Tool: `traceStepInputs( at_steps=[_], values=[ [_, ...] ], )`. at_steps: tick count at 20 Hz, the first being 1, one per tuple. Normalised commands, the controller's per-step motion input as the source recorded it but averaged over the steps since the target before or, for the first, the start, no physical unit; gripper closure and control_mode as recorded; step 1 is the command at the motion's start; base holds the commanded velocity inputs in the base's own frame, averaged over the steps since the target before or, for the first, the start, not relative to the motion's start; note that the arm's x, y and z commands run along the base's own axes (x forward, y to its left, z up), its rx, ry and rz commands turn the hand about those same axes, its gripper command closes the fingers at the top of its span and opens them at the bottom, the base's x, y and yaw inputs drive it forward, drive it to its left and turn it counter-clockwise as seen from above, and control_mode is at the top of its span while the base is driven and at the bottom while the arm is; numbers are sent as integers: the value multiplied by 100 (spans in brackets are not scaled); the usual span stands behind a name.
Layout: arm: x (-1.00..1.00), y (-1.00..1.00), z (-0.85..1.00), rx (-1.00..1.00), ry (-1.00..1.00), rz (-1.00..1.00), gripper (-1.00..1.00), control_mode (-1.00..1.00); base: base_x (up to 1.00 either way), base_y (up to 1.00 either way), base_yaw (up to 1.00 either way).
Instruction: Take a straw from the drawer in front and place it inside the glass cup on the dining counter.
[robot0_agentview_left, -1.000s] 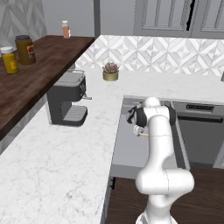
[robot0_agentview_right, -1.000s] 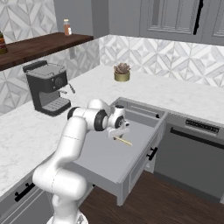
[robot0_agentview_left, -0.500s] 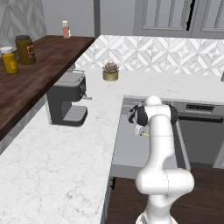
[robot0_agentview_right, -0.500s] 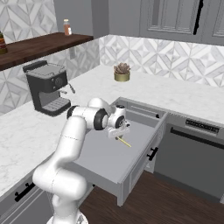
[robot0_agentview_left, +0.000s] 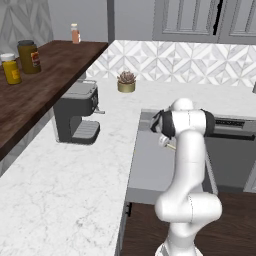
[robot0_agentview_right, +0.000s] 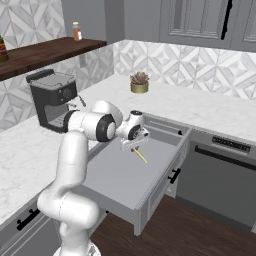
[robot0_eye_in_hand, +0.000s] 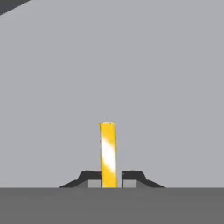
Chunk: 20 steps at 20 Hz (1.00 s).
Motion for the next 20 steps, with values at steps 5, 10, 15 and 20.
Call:
traceStepInputs(
  at_steps=[5,10,15,20],
  values=[
    [-67,0,100,0,-16,-7,100,-100,0,0,0],
    [-84,5,100,0,-26,-10,100,-100,0,0,0],
    [-86,20,100,0,-24,-13,100,-100,0,0,0],
    [-72,19,100,0,-10,-17,100,-100,0,0,0]
  ],
)
